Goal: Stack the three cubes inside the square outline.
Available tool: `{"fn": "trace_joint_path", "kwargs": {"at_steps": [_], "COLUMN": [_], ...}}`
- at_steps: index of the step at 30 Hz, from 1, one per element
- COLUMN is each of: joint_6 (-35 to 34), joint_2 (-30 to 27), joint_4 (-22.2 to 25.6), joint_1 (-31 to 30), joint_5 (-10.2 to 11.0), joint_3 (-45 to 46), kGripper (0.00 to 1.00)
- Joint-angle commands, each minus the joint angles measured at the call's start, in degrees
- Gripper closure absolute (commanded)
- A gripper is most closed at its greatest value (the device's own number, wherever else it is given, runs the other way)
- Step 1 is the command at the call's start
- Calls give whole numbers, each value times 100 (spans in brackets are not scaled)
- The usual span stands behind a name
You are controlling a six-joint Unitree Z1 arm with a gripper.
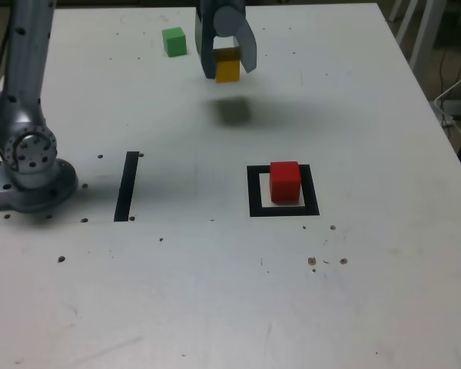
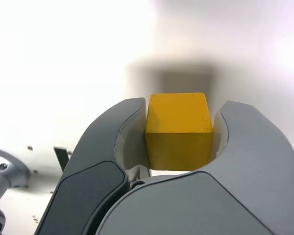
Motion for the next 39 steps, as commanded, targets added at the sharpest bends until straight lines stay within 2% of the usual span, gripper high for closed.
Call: {"fn": "trace_joint_path", "kwargs": {"at_steps": [1,14,27,39], "joint_6": [-106,-742,-1348,-1878], "joint_2": [-174,-666,-705,-627], "joint_4": [-10,90,170,148], "joint_1": [-230,-1522,-2562,-3191], "joint_5": [-4,-211,-484,-760], "joint_3": [109,448,434,252], "kGripper": [69,69,69,69]}}
